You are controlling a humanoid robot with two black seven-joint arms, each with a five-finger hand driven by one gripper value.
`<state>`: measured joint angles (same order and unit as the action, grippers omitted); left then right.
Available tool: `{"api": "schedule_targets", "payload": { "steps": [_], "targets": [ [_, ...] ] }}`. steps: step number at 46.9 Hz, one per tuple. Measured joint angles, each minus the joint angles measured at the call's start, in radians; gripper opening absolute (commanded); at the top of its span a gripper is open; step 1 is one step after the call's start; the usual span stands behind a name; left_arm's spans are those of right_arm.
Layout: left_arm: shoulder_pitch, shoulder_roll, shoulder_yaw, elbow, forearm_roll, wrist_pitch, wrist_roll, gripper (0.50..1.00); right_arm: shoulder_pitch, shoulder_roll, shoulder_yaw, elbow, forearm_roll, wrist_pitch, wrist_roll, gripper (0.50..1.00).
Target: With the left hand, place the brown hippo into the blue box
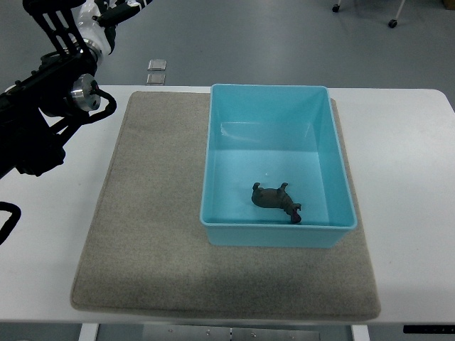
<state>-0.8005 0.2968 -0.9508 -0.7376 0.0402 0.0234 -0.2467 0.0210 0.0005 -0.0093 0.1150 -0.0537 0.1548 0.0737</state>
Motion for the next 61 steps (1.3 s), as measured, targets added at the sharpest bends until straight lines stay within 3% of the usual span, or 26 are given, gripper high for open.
{"api": "schedule_targets", "payload": {
  "steps": [21, 48, 61],
  "targets": [
    [0.027, 0.001, 0.013, -0.015, 0.014, -0.008, 0.001, 0.994, 0.0, -0.001, 0.0, 0.0, 0.0, 0.0, 0.0, 0.936],
    [0.052, 0.003, 0.009, -0.014, 0.001, -0.133, 0.003, 0.994, 0.001, 0.0, 0.0, 0.0, 0.0, 0.0, 0.0, 0.936],
    [0.056, 0.008, 0.006, -0.011, 0.0, -0.139, 0.004, 0.994, 0.0, -0.001, 0.001, 0.0, 0.0, 0.0, 0.0, 0.936]
  ]
}}
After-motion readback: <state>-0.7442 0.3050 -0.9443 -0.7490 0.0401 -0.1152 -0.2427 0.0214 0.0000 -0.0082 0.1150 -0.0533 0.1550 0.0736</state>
